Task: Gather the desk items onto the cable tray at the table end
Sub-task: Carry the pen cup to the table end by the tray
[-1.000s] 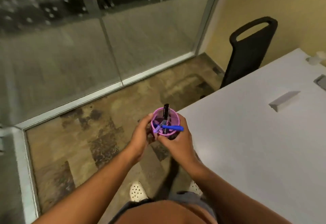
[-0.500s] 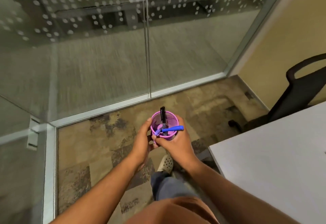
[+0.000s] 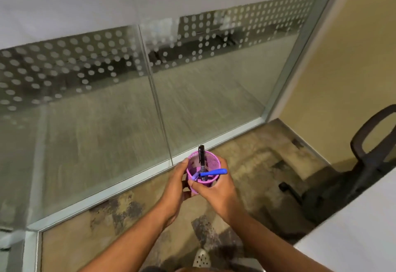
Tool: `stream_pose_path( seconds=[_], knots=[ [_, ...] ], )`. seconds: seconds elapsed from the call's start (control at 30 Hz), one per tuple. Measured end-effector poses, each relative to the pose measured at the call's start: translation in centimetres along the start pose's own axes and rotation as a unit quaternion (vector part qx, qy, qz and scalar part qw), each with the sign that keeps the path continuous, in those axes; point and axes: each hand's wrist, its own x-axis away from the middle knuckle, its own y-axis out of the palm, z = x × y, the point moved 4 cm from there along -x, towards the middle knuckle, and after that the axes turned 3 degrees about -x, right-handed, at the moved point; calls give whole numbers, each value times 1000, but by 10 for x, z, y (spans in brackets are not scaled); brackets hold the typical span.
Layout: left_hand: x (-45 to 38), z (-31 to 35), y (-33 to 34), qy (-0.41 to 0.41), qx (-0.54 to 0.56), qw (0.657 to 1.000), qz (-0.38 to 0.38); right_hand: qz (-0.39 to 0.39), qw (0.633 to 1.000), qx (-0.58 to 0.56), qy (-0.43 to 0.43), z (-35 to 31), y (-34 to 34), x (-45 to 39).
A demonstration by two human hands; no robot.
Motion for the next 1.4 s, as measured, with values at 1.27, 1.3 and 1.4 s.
stream_pose_path(
  seconds=[1.27,1.3,1.4],
  knots=[
    [-475,139,464,-36,-227,887,-400,491,870,24,38,-9,-378,-398],
    [-481,144,486,-34,-234,883,-405,504,863,19,35,-14,-395,-404],
    [-495,167,557,-24,-249,866,-433,539,842,15,15,-34,-450,-422]
  ],
)
